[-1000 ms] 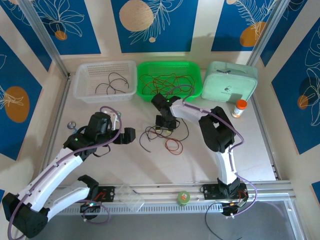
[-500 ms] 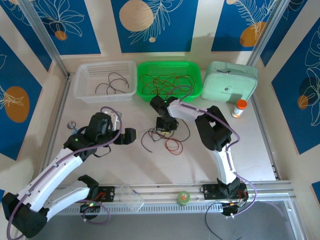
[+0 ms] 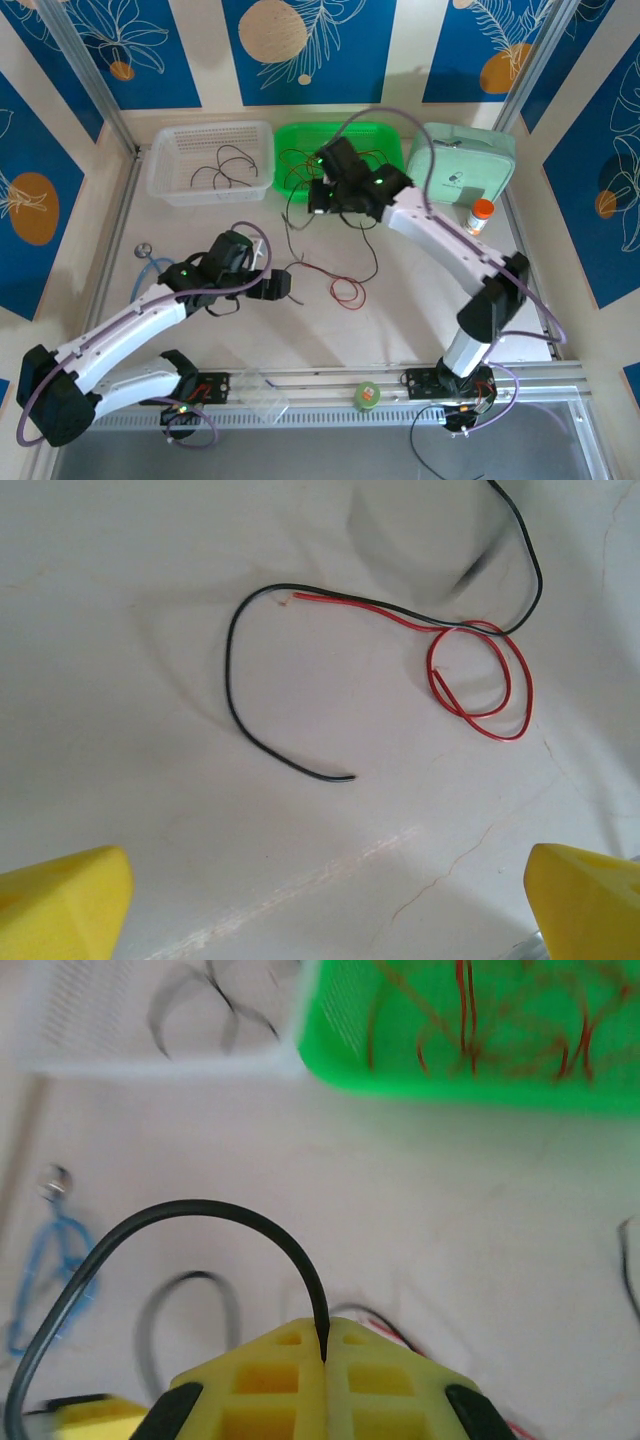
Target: Untangle the cables
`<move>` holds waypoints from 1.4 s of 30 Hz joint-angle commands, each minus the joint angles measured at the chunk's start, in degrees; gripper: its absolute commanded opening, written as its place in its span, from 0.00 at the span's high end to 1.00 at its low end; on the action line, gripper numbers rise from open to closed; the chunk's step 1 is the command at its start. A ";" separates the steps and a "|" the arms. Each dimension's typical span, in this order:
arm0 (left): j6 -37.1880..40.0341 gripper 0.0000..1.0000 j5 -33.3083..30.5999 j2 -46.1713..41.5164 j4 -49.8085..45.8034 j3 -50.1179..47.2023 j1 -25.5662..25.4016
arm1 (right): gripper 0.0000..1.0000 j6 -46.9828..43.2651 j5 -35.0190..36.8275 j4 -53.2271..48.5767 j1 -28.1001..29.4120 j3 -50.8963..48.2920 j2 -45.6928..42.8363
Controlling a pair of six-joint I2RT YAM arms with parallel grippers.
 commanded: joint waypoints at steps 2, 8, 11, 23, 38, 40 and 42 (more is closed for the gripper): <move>-0.57 0.00 -1.57 1.04 1.94 0.92 -1.68 | 1.00 -8.12 3.10 -3.98 -2.27 5.97 1.22; -1.51 0.00 -2.57 0.82 0.66 0.85 -2.57 | 1.00 -12.62 3.07 -2.78 -9.01 16.55 7.57; -2.39 0.01 -3.13 -0.05 -0.37 0.27 -3.02 | 1.00 -12.96 1.97 -2.62 -12.53 22.35 12.82; -13.09 0.00 -25.33 -15.09 -25.14 4.10 -2.89 | 1.00 -13.53 -13.30 2.10 -13.36 37.15 26.43; -0.52 0.00 -31.00 -20.12 -29.80 24.34 -1.50 | 1.00 -13.40 -19.91 18.64 -7.71 54.03 45.66; -0.13 0.00 -29.67 -20.03 -28.79 23.98 -1.49 | 1.00 -13.50 -18.00 23.62 -7.05 53.95 48.43; -0.22 0.00 -28.28 -20.20 -27.67 22.93 -1.50 | 1.00 -13.77 -16.61 27.37 -6.45 54.44 51.18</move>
